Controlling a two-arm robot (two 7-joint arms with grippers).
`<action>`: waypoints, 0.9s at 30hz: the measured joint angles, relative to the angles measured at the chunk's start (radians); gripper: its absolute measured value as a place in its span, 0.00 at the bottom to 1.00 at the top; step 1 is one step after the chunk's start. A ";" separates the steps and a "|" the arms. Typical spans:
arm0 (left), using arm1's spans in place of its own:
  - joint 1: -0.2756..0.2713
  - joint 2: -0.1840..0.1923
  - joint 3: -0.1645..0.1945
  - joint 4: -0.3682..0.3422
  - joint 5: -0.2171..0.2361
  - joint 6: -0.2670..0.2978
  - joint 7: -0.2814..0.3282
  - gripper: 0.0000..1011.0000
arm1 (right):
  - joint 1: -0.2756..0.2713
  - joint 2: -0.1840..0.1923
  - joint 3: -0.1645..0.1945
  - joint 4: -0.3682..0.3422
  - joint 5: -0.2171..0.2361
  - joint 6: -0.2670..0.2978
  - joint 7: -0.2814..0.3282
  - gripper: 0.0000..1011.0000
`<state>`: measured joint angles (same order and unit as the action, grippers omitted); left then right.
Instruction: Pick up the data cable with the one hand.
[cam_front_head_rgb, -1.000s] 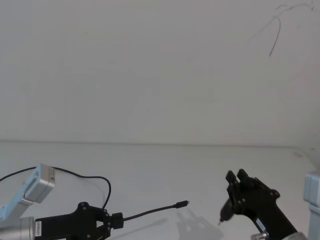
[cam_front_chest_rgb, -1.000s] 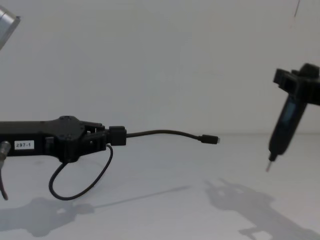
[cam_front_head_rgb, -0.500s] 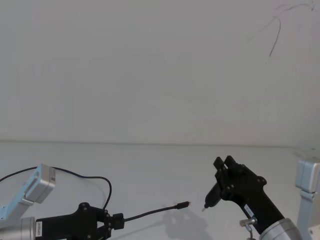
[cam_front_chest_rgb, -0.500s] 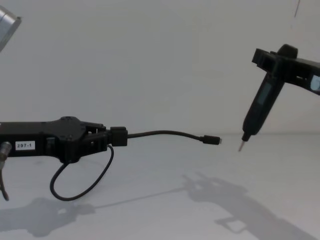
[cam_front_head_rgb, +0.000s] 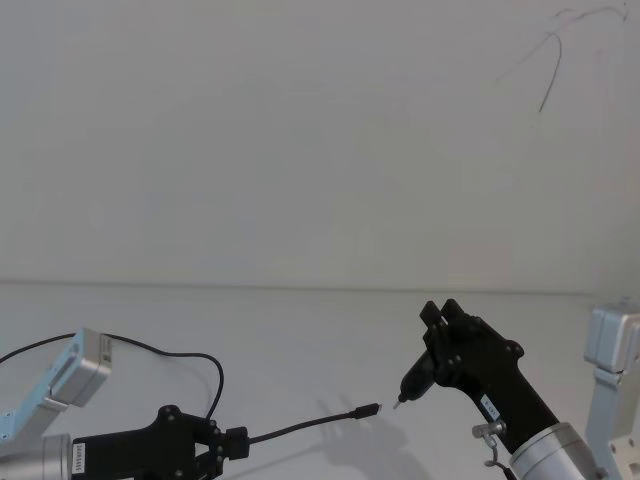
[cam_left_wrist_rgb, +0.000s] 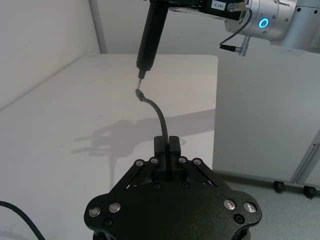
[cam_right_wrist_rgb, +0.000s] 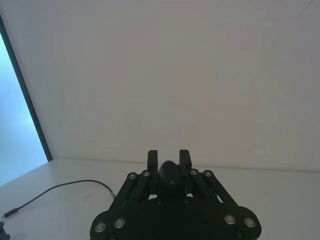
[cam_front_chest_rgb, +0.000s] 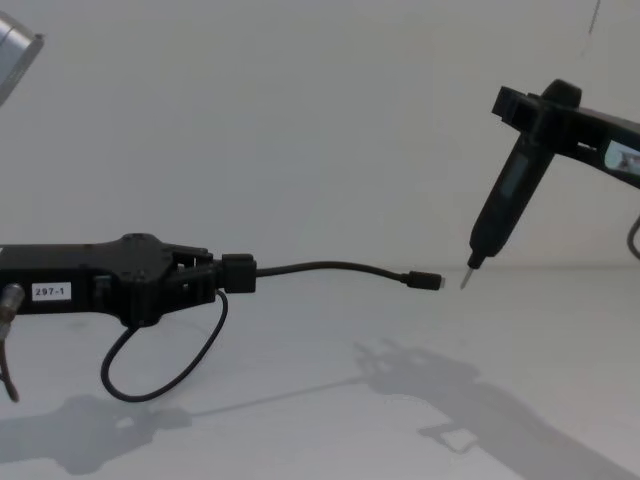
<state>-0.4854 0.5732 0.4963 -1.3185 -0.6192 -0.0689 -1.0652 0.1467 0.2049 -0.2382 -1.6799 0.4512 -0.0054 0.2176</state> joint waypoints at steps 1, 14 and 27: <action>0.000 0.000 0.000 0.000 0.000 0.000 0.000 0.04 | 0.001 0.000 0.000 0.001 0.001 0.000 0.001 0.25; 0.000 0.000 0.000 0.000 0.000 0.000 -0.001 0.04 | 0.009 0.009 -0.002 0.006 0.047 0.014 0.035 0.25; 0.000 0.000 0.000 0.001 0.000 0.000 -0.001 0.04 | -0.006 0.033 -0.009 -0.010 0.085 0.029 0.065 0.25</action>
<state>-0.4857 0.5733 0.4962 -1.3180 -0.6190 -0.0687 -1.0660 0.1403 0.2375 -0.2467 -1.6903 0.5363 0.0234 0.2827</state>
